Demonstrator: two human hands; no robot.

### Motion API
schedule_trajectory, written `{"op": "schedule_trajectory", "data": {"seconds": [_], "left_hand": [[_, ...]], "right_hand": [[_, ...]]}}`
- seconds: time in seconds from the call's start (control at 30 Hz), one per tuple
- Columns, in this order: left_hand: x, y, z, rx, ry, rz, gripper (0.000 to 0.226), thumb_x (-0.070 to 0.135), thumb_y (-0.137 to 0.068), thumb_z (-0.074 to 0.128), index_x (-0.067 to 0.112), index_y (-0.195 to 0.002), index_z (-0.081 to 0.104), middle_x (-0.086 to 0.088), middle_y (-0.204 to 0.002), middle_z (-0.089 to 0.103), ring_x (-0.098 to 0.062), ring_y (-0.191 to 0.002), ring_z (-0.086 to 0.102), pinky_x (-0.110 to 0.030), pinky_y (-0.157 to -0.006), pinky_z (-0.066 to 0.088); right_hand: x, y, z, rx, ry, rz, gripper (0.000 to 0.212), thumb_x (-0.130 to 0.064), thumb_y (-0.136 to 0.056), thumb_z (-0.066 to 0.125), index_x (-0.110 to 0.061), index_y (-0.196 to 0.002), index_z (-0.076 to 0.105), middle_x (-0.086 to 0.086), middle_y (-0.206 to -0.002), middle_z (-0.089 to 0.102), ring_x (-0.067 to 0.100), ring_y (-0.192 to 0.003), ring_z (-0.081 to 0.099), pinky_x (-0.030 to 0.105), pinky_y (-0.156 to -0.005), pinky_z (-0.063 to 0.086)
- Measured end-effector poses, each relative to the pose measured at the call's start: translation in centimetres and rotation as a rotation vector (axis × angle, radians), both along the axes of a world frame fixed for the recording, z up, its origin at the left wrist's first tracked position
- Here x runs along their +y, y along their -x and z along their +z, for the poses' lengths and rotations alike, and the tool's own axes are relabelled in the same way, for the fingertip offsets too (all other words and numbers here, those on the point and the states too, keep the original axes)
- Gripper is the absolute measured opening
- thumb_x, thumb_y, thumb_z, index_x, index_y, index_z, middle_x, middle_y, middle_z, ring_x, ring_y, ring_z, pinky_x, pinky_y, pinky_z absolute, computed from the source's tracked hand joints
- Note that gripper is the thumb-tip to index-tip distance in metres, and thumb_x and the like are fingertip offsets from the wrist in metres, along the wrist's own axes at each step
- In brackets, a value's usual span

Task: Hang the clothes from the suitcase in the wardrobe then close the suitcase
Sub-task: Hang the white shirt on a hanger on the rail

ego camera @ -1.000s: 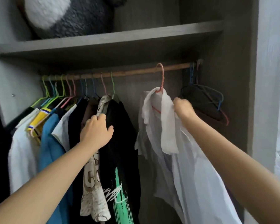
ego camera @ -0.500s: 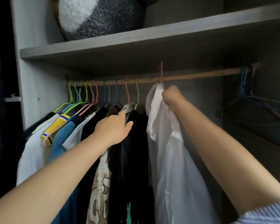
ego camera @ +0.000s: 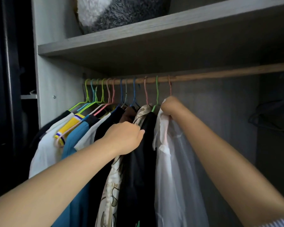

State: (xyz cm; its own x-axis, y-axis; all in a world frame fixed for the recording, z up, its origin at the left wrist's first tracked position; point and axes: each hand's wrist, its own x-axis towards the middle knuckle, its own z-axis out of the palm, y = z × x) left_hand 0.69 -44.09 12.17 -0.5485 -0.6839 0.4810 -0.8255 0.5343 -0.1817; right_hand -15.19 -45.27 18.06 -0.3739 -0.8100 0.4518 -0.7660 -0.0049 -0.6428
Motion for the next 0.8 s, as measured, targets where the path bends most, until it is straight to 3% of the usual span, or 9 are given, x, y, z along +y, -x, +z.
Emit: {"op": "schedule_trajectory", "data": {"seconds": [0.07,0.17,0.33,0.43,0.47,0.53,0.63,0.8], "left_hand": [[-0.2,-0.1,-0.1,0.0,0.0,-0.004,0.035,0.035,-0.1,0.021,0.015,-0.079,0.041,-0.009,-0.091,0.057,-0.03,-0.092,0.057,-0.032,-0.068,0.034],[-0.3,-0.2,0.1,0.012,-0.021,-0.006,0.038,0.034,-0.1,0.021,0.017,-0.071,0.037,-0.003,-0.08,0.047,-0.029,-0.087,0.055,-0.032,-0.067,0.034],[0.0,-0.7,0.3,0.0,-0.084,0.013,0.035,0.034,-0.101,0.021,0.013,-0.082,0.041,-0.002,-0.081,0.046,-0.022,-0.074,0.046,-0.032,-0.065,0.034],[0.4,-1.4,0.0,0.003,-0.085,0.021,0.034,0.035,-0.1,0.022,0.012,-0.086,0.043,-0.004,-0.085,0.049,-0.024,-0.076,0.048,-0.032,-0.064,0.035],[0.8,-1.9,-0.1,0.008,-0.074,0.01,0.035,0.035,-0.1,0.023,0.012,-0.089,0.046,-0.006,-0.086,0.051,-0.025,-0.078,0.051,-0.032,-0.063,0.036],[1.8,-2.8,-0.5,0.032,-0.042,-0.02,0.035,0.035,-0.1,0.026,0.01,-0.101,0.05,-0.007,-0.092,0.055,-0.026,-0.088,0.055,-0.032,-0.064,0.038],[3.4,-5.0,-1.5,0.127,-0.014,-0.119,0.031,0.03,-0.098,0.034,0.012,-0.117,0.052,-0.005,-0.111,0.056,-0.023,-0.107,0.049,-0.032,-0.081,0.04],[7.2,-9.4,-4.8,0.275,-0.014,-0.125,0.029,0.023,-0.094,0.043,0.012,-0.118,0.056,-0.005,-0.118,0.056,-0.024,-0.116,0.045,-0.034,-0.091,0.038]], "right_hand": [[-0.4,-0.1,-0.1,-0.002,-0.005,-0.008,0.034,-0.003,-0.093,0.038,0.006,-0.124,0.05,0.023,-0.13,0.05,0.035,-0.122,0.047,0.036,-0.097,0.04],[-0.7,-0.2,-0.4,-0.002,-0.007,-0.034,0.033,-0.004,-0.092,0.04,0.005,-0.122,0.051,0.023,-0.128,0.051,0.034,-0.121,0.048,0.035,-0.095,0.041],[-0.3,-1.2,-0.9,0.016,-0.012,-0.141,0.044,-0.007,-0.09,0.045,0.008,-0.131,0.04,0.02,-0.136,0.046,0.033,-0.125,0.047,0.034,-0.098,0.04],[1.4,-2.2,-1.6,0.07,-0.04,-0.145,0.045,-0.009,-0.088,0.047,0.006,-0.129,0.038,0.02,-0.129,0.051,0.035,-0.116,0.053,0.033,-0.079,0.046],[2.5,-2.8,-1.9,0.102,-0.061,-0.147,0.042,-0.01,-0.089,0.047,0.004,-0.128,0.038,0.021,-0.128,0.051,0.035,-0.114,0.054,0.033,-0.077,0.047],[4.4,-3.9,-2.7,0.204,-0.092,-0.125,0.039,-0.013,-0.09,0.047,0.003,-0.125,0.04,0.023,-0.129,0.048,0.035,-0.116,0.05,0.034,-0.087,0.044],[7.4,-5.6,-4.7,0.35,-0.125,-0.05,0.037,-0.009,-0.091,0.043,0.001,-0.127,0.039,0.023,-0.131,0.042,0.036,-0.117,0.046,0.032,-0.089,0.04],[13.6,-8.4,-9.3,0.508,-0.283,0.022,0.042,-0.009,-0.09,0.043,-0.002,-0.131,0.039,0.02,-0.134,0.033,0.038,-0.116,0.046,0.037,-0.09,0.042]]}}
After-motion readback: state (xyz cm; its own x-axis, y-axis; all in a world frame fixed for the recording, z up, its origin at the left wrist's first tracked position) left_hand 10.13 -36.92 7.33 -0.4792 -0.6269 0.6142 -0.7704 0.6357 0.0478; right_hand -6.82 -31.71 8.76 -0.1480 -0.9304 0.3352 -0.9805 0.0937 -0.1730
